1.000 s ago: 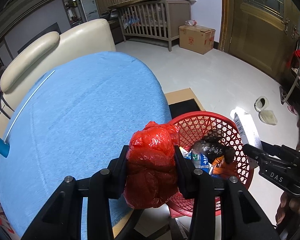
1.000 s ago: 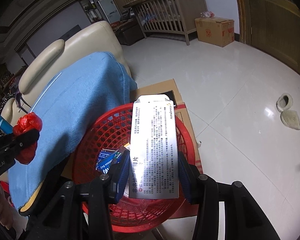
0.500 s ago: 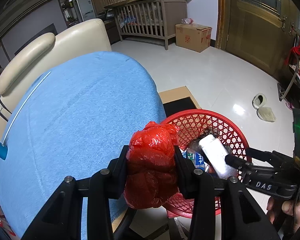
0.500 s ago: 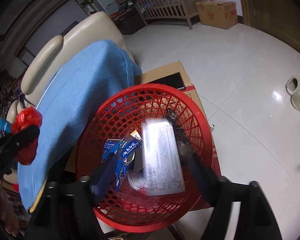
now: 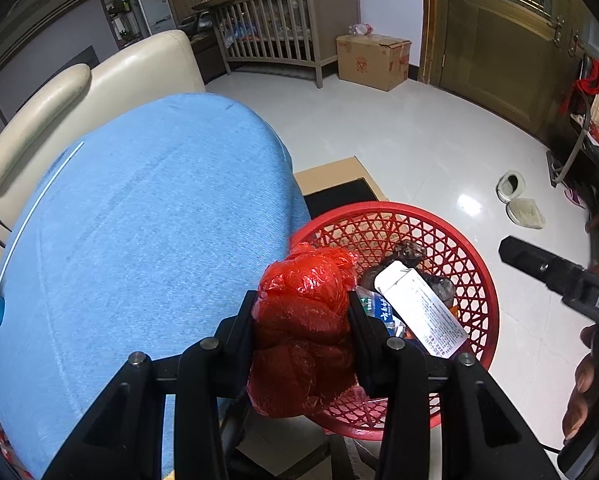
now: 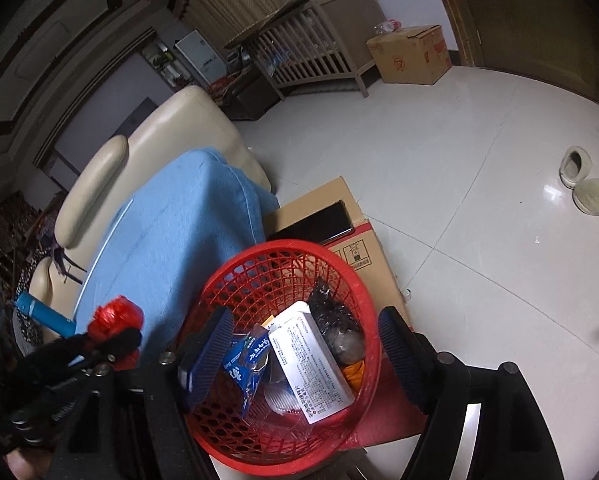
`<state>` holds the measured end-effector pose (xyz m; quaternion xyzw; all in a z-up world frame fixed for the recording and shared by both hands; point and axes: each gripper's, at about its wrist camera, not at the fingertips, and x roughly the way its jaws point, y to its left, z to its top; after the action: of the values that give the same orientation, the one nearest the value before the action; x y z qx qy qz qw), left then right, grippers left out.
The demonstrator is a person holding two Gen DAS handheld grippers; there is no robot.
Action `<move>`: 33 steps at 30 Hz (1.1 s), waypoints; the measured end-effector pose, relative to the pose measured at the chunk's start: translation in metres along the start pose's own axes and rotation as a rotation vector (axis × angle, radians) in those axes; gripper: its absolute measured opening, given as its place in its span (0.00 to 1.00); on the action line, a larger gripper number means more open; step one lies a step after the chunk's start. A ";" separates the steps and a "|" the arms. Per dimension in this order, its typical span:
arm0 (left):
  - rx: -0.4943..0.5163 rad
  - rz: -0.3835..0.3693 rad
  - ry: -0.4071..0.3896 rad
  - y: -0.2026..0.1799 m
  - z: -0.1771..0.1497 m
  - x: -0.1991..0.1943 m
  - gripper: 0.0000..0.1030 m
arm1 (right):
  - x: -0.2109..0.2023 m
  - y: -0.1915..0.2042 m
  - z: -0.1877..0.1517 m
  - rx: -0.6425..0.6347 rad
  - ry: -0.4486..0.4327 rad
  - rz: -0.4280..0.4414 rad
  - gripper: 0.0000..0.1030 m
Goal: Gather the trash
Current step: 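Lower the red bag into the basket and open the left gripper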
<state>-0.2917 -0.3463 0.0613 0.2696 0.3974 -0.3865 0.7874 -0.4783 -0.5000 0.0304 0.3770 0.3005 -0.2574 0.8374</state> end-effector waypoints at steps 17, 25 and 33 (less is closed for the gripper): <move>0.037 -0.045 0.039 -0.027 0.003 0.026 0.42 | -0.014 -0.018 0.004 0.050 -0.034 0.020 0.76; 0.034 -0.067 0.056 -0.031 0.003 0.031 0.42 | -0.016 -0.017 0.005 0.050 -0.041 0.030 0.76; 0.044 -0.051 0.058 -0.035 0.004 0.041 0.42 | -0.019 -0.012 0.006 0.042 -0.051 0.046 0.76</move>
<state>-0.3031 -0.3844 0.0254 0.2877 0.4182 -0.4072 0.7593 -0.4976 -0.5073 0.0413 0.3945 0.2651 -0.2539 0.8424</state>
